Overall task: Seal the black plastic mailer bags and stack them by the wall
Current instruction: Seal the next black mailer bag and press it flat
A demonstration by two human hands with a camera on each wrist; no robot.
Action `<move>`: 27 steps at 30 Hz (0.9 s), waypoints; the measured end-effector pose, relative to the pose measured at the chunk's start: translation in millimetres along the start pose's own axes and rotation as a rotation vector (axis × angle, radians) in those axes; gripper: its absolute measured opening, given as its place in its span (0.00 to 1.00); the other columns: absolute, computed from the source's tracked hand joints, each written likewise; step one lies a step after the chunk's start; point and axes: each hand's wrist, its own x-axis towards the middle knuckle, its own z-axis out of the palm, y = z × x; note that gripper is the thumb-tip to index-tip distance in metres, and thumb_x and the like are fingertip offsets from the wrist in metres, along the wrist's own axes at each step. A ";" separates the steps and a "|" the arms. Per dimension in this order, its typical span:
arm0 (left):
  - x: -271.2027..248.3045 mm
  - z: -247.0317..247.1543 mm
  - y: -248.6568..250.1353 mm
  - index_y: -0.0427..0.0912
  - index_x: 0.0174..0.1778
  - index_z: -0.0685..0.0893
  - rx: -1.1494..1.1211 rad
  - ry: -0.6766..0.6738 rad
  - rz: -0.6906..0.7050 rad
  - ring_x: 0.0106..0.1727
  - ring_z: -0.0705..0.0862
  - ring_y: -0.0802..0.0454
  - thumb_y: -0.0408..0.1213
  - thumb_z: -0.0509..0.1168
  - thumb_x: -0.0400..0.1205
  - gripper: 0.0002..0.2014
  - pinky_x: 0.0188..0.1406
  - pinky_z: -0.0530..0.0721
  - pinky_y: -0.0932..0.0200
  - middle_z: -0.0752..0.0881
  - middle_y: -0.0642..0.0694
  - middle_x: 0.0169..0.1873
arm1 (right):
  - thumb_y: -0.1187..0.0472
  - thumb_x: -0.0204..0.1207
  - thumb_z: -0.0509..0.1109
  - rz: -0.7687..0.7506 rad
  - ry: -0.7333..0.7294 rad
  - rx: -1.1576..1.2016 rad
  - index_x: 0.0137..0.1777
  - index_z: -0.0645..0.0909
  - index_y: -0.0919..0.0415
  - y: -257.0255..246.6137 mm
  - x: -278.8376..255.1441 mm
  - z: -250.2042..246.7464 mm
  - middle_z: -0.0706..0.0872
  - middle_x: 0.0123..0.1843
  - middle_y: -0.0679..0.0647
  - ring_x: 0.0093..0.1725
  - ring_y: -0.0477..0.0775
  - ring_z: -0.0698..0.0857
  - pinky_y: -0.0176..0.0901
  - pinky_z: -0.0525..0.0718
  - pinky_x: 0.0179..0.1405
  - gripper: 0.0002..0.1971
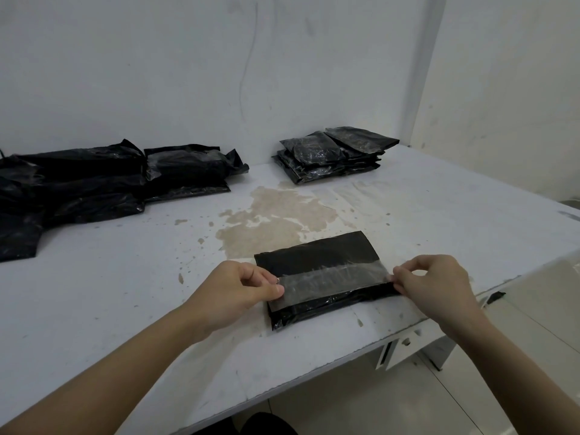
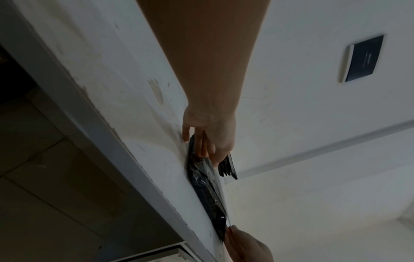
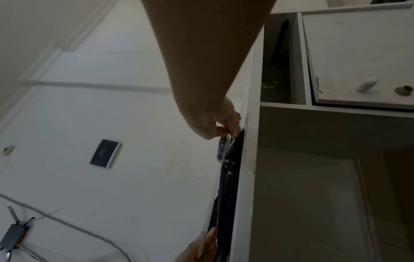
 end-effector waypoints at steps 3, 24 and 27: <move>-1.1 3.1 -1.7 0.39 0.29 0.87 0.049 0.029 0.050 0.45 0.86 0.62 0.36 0.76 0.74 0.09 0.50 0.82 0.63 0.88 0.54 0.45 | 0.62 0.76 0.72 -0.060 0.047 -0.044 0.36 0.87 0.60 0.9 -5.9 1.6 0.87 0.35 0.51 0.36 0.62 0.87 0.40 0.80 0.31 0.08; -10.1 22.1 -16.6 0.46 0.51 0.86 0.887 0.266 0.826 0.51 0.72 0.50 0.32 0.73 0.71 0.13 0.47 0.69 0.58 0.85 0.50 0.48 | 0.78 0.62 0.76 -0.425 0.248 -0.725 0.43 0.88 0.64 15.0 -13.6 34.8 0.86 0.50 0.63 0.74 0.75 0.70 0.82 0.60 0.68 0.12; -8.0 18.3 -19.2 0.47 0.49 0.89 0.901 0.243 0.873 0.47 0.76 0.52 0.33 0.69 0.73 0.11 0.42 0.74 0.58 0.88 0.54 0.44 | 0.77 0.69 0.72 -0.437 0.244 -0.775 0.46 0.89 0.63 20.4 -15.9 38.1 0.90 0.42 0.61 0.75 0.72 0.71 0.80 0.54 0.71 0.12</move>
